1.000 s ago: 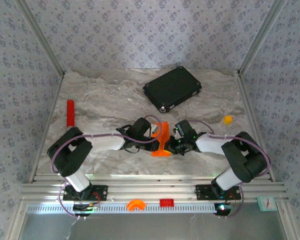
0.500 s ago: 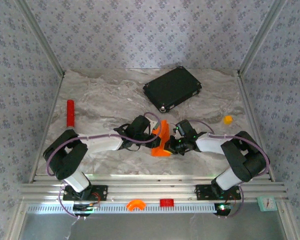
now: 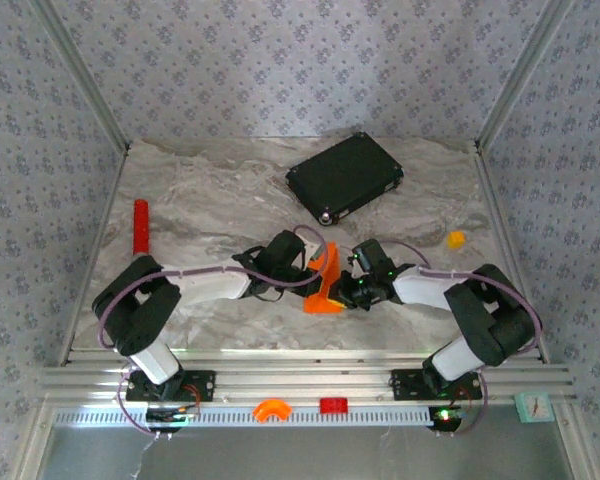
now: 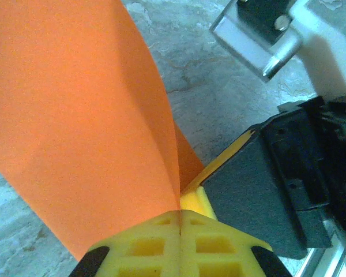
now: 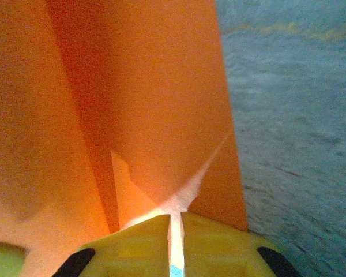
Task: Fold a paper plane with a square sheet of paper (pick it up from the middle)
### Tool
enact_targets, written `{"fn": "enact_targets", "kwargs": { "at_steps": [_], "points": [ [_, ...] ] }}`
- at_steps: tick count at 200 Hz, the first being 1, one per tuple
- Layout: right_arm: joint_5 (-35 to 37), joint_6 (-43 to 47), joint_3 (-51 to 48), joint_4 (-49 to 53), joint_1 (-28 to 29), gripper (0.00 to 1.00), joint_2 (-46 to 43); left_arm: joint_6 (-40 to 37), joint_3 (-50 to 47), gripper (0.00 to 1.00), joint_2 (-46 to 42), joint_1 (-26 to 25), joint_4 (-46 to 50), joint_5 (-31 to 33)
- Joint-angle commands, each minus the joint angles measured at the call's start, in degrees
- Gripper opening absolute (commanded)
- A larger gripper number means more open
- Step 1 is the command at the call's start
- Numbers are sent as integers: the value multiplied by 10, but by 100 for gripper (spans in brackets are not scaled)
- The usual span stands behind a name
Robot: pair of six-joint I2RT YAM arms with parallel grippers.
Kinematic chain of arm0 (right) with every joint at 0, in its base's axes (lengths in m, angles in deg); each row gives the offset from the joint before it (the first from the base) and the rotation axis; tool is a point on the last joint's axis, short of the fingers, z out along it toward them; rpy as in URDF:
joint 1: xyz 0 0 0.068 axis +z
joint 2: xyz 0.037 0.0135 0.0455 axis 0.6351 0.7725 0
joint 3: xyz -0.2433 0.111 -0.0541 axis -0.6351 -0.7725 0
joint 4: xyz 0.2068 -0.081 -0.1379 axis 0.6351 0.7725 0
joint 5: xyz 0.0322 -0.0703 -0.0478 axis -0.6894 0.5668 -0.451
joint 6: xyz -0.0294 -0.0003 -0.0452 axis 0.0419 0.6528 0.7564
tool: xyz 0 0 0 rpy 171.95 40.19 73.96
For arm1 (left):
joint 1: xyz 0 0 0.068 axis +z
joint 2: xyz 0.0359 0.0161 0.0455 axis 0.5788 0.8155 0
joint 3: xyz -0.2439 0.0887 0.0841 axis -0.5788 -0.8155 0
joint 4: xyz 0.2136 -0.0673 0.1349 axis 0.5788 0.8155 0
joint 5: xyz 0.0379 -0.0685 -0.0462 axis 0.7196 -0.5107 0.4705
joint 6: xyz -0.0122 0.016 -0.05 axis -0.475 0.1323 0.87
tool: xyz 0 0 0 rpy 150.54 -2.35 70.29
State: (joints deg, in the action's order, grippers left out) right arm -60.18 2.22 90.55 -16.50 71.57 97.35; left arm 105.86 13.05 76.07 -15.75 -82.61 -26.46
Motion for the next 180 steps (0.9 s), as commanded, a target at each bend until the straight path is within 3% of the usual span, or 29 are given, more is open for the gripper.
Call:
{"fn": "enact_targets", "kwargs": {
  "at_steps": [1, 25, 49, 78, 125, 180],
  "points": [
    [23, -14, -8, 31, -14, 17, -44, -10, 18, 7, 11, 2, 11, -24],
    [25, -31, -10, 28, -34, 26, -83, -11, 23, 7, 17, 3, 15, -30],
    [26, -48, -10, 10, -49, 45, -112, -11, 25, 7, 23, 2, 15, -36],
    [23, -53, 20, 2, -50, 58, -96, -10, 26, 8, 25, 2, 15, -41],
    [14, -42, 82, 33, -35, 56, -3, -12, 24, 9, 15, 2, 16, -41],
    [17, -42, 90, 46, -33, 35, 26, -24, 14, 17, -6, 2, 31, -34]
  ]
}}
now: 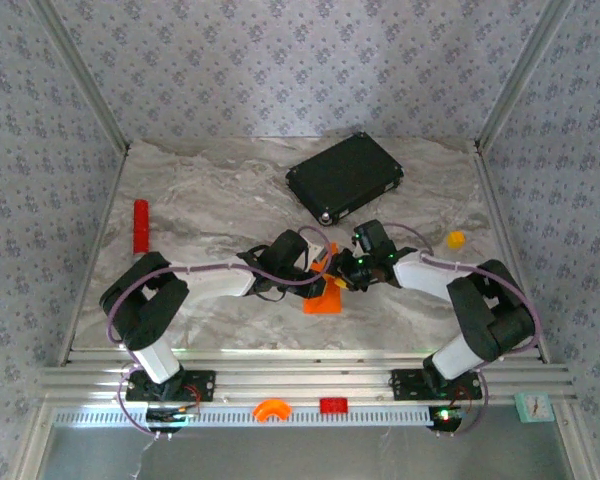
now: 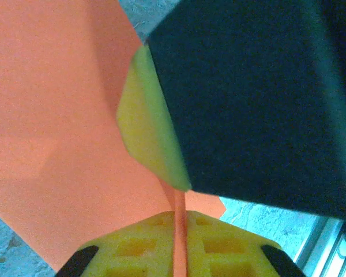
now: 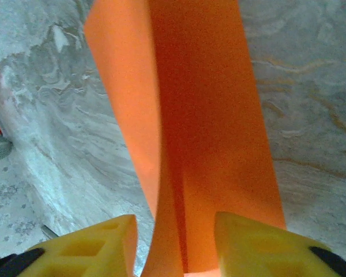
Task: Fold a paper plane with a square sheet of paper (pick it up from the middle)
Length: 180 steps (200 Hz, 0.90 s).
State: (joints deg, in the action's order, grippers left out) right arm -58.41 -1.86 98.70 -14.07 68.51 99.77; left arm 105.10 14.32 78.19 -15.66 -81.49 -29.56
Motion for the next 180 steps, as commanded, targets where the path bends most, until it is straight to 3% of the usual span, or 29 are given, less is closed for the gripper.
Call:
{"fn": "enact_targets", "kwargs": {
  "at_steps": [1, 51, 122, 180],
  "points": [
    [0, -1, 8, 21, -2, 35, 1, -17, 1, 17, -28, 1, 20, -2],
    [-1, -3, 8, 18, -9, 24, -2, -31, -22, 25, -54, 0, 27, 6],
    [-4, -12, 6, 2, -12, 22, 0, -50, -24, 25, -60, -3, 32, 15],
    [-3, -7, -2, 7, -11, 23, -7, -43, -21, 9, -62, -9, 21, 35]
  ]
}}
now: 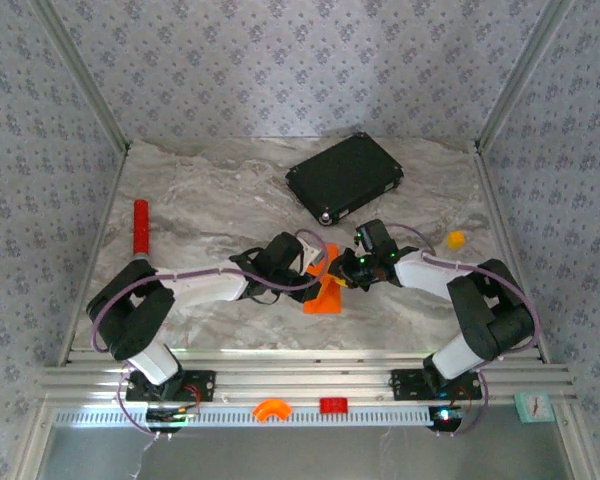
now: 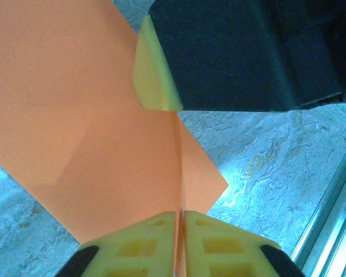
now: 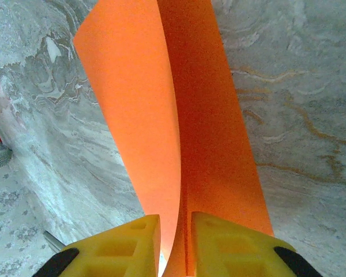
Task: Fold a paper plane with a square sheet of paper (pick it up from the middle)
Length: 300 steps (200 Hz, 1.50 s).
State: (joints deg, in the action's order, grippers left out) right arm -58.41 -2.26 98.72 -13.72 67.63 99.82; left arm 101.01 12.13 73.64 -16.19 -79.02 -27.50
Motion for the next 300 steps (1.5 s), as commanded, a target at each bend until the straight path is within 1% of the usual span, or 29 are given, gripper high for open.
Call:
{"fn": "enact_targets", "kwargs": {
  "at_steps": [1, 24, 43, 70, 107, 128, 144, 178, 191, 229, 270, 300],
  "points": [
    [-3, -3, -2, 4, -3, 23, -8, -2, 0, 9, -17, -4, -4, 15],
    [-3, 4, -5, 9, -3, 23, -12, 3, -1, 4, -20, -3, -13, 18],
    [4, 18, -6, 27, 0, 25, -22, 6, 3, 0, -18, -2, -15, 16],
    [35, 37, -17, 60, 5, 37, -65, 6, 10, 0, -16, 1, -8, 11],
    [48, 40, -52, 73, 10, 39, -116, 10, 16, 0, -10, 10, -5, -7],
    [46, 29, -72, 57, 26, 36, -126, 13, 20, 0, -6, 11, -2, -14],
    [45, 22, -78, 47, 43, 31, -124, 16, 24, 0, -2, 11, -1, -18],
    [47, 15, -78, 24, 72, 19, -96, 17, 30, 0, -2, 11, 6, -19],
    [44, 12, -78, 18, 75, 17, -81, 19, 31, 0, -2, 12, 6, -20],
    [41, 15, -78, 17, 80, 14, -60, 24, 33, 0, 0, 12, 6, -27],
    [-14, 11, -81, -52, 86, 12, -51, 37, 34, 0, 5, 14, 0, -35],
    [-16, -11, -89, -86, 86, 11, -45, 46, 34, 0, 7, 15, -3, -38]
  ]
}}
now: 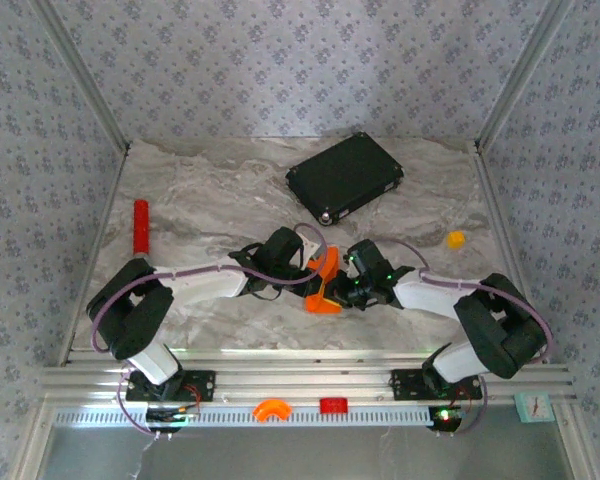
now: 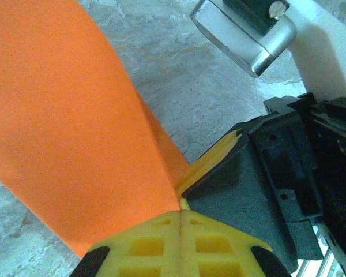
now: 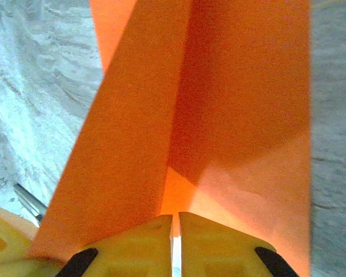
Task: Fold a paper plane with a square sheet of paper (pick it up from the middle)
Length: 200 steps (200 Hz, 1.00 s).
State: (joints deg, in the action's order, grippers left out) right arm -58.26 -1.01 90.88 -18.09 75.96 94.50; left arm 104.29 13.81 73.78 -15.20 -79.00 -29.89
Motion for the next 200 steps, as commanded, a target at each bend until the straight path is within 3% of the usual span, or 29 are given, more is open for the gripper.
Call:
{"fn": "enact_targets", "kwargs": {
  "at_steps": [1, 67, 130, 200],
  "points": [
    [-17, -25, -12, -44, 2, 11, 8, 14, 17, 0, 6, 6, -4, -14],
    [-17, -52, -41, -85, -10, 8, 0, 26, 8, 4, 4, 11, -15, -23],
    [-23, -70, -55, -117, -20, 7, 0, 31, -3, 18, -1, 14, -24, -24],
    [-26, -90, -61, -144, -23, 7, 5, 31, -15, 25, -6, 14, -33, -28]
  ]
}}
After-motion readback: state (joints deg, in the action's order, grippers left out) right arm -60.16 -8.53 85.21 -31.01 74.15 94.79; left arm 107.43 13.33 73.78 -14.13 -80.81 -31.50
